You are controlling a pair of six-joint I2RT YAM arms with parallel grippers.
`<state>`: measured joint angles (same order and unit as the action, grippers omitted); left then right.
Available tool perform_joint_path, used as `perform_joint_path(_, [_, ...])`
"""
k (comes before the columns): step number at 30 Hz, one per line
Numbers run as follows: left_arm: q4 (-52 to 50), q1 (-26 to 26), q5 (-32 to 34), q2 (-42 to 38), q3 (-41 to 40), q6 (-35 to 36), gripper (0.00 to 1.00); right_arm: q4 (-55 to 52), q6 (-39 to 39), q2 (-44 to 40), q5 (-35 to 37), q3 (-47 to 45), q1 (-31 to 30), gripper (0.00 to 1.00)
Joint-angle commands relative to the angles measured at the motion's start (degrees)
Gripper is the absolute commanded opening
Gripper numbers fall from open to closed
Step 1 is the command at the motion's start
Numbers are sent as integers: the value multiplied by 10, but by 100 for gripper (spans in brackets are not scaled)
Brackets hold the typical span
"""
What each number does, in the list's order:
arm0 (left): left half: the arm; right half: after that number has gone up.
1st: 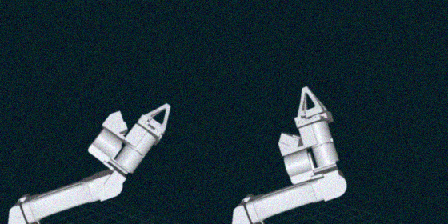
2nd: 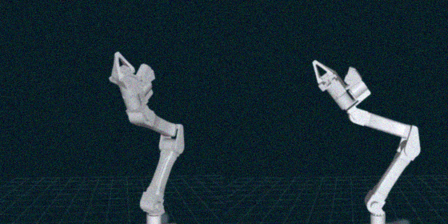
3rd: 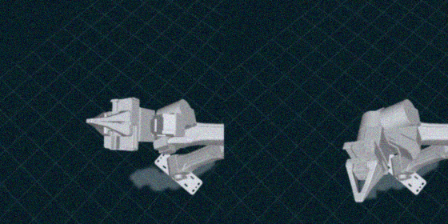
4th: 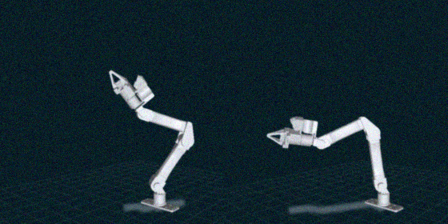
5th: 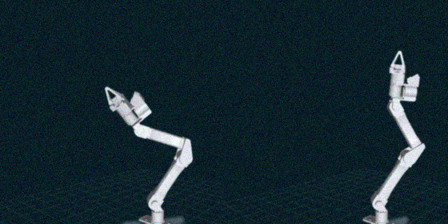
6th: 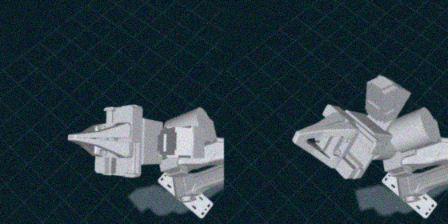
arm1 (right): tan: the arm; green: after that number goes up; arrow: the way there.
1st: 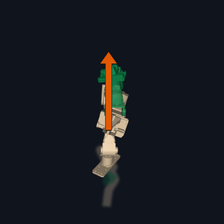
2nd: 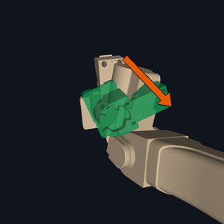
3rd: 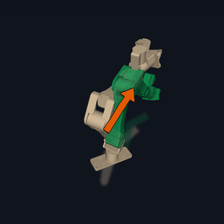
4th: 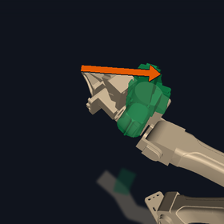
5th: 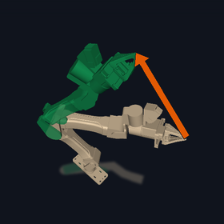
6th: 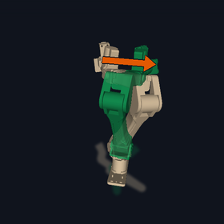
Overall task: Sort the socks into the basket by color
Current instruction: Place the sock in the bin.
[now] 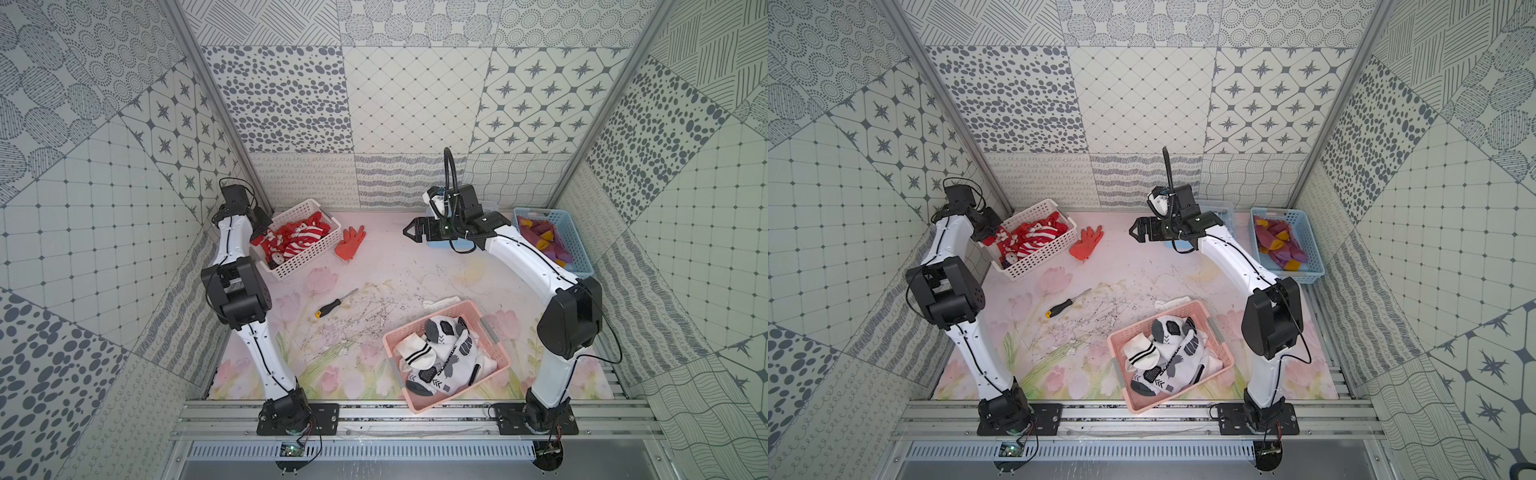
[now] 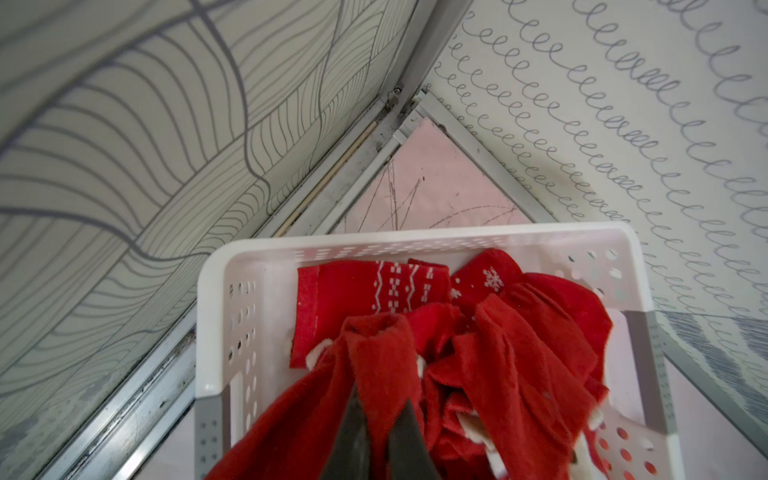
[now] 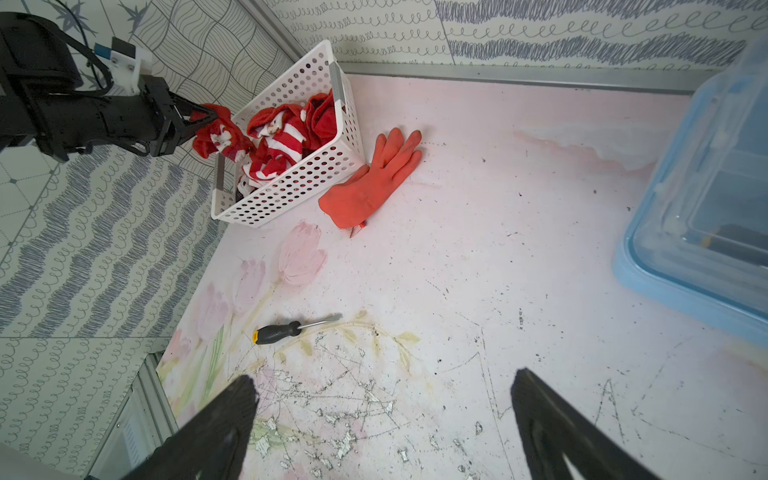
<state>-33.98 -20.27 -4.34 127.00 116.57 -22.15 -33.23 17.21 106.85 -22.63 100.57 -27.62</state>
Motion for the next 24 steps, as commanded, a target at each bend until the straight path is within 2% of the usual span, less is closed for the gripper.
perform_joint_path(1, [0, 2, 5, 45, 30, 5, 0, 15, 3, 13, -6, 2, 2, 98])
perform_joint_path(9, [-6, 13, -23, 104, 44, -7, 7, 8, 6, 12, -4, -1, 2, 98])
perform_joint_path(17, [-7, 16, -41, 115, 39, -5, 15, 15, 17, 6, -1, -12, 3, 98])
perform_joint_path(24, [4, 18, -60, 85, 22, 4, 34, 19, 18, 5, 10, -8, 3, 98])
